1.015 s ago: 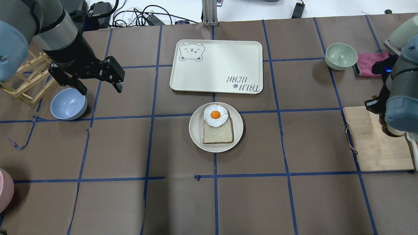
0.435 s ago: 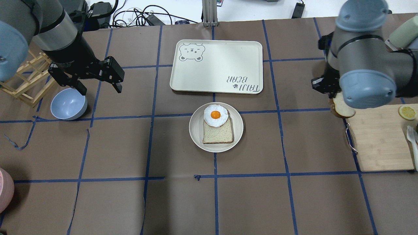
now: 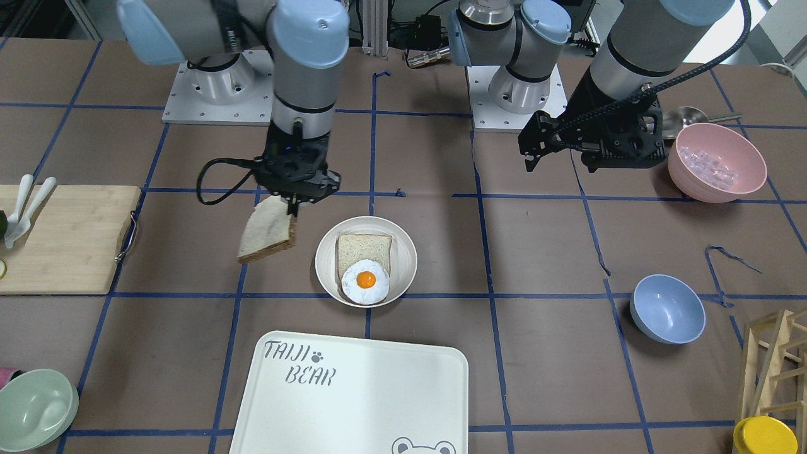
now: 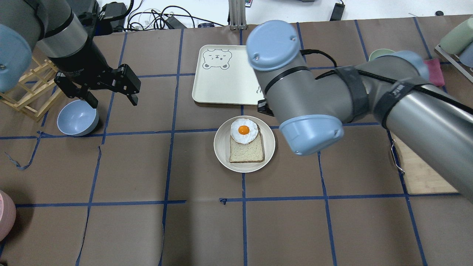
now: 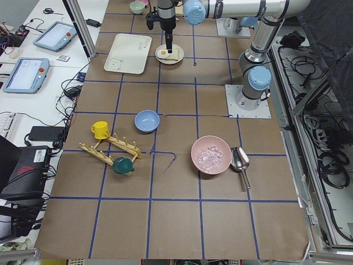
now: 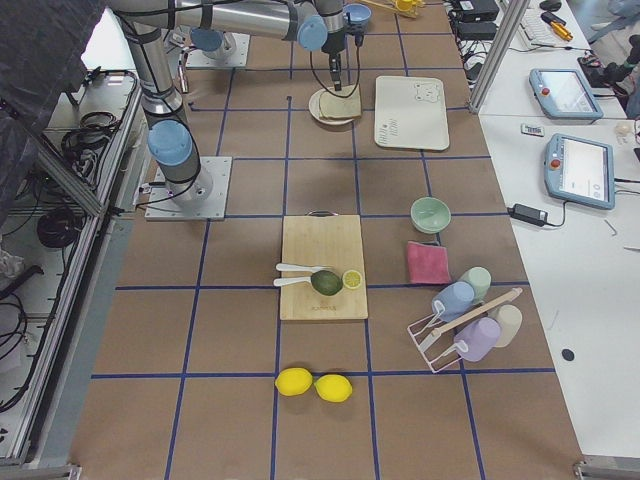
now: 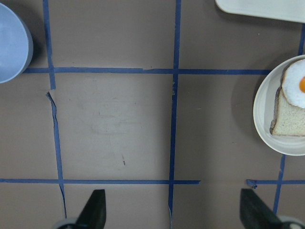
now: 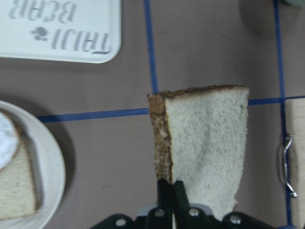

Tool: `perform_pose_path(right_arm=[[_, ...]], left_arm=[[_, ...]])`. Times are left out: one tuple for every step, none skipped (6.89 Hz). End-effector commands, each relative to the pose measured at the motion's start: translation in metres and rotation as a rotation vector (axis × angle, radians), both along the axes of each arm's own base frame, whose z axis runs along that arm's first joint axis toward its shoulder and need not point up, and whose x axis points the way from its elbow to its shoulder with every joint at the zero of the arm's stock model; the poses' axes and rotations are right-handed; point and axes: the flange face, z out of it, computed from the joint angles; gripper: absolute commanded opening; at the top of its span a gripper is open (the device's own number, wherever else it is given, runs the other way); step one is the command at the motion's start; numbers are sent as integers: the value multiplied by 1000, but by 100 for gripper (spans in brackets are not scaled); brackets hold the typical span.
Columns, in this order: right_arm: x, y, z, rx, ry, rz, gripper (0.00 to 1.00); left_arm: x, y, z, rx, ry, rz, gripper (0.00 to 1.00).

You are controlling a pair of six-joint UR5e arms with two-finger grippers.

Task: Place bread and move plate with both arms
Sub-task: 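Lower the bread slice onto the egg on the white plate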

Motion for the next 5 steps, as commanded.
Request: perform_pose_path(right_arm=[[89, 21, -45, 28, -39, -82, 0], [96, 13, -62, 19, -47, -90, 0], [99, 9, -75, 22, -45, -108, 0], [102, 3, -86, 10, -53, -104, 0], [106, 7, -90, 16, -50, -94, 0]], left_arm=[[0, 0, -1, 0, 0, 0, 100], [-1, -1, -1, 2, 0, -2, 100], [0, -1, -1, 2, 0, 0, 100], [0, -1, -1, 3, 0, 0, 100], [0, -1, -1, 3, 0, -2, 100]])
